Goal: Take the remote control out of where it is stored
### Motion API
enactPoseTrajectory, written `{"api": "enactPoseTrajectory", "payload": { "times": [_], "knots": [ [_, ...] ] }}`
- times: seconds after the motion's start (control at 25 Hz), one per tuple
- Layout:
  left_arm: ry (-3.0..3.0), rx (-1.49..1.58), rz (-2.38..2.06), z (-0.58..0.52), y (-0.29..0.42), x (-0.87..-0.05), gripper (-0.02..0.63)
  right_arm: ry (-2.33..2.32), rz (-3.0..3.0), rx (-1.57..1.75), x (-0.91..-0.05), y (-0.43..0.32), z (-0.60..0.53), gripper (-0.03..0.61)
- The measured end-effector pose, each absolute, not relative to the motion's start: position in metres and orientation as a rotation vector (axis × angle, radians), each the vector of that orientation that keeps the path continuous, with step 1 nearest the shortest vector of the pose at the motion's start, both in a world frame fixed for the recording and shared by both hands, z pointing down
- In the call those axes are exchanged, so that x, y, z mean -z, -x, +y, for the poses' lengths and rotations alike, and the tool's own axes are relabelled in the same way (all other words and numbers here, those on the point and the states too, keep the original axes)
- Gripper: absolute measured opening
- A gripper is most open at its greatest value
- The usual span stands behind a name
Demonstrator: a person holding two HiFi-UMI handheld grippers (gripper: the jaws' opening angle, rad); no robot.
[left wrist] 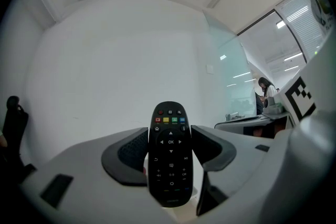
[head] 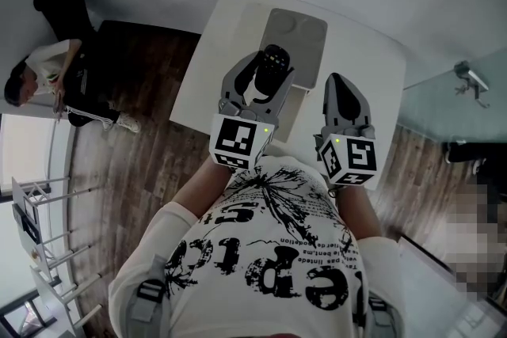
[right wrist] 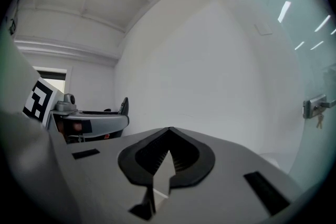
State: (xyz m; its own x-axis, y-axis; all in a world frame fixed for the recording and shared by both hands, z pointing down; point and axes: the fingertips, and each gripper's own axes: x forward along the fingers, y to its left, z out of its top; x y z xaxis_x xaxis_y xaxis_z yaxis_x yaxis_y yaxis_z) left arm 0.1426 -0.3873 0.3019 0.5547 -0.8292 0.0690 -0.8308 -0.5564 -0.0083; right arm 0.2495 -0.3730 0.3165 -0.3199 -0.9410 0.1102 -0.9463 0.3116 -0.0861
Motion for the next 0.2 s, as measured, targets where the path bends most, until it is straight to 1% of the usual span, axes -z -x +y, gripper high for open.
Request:
{"api": "enactPoseTrajectory", "payload": {
  "times": [0.2],
  "knots": [
    [-2.741, -0.120, -1.466, -0.3891, -0.1451, -0.3050, 0.265, -1.800, -2.517, -0.223, -0.3204, -0.2516, -0.3776, -0.006]
  ]
}}
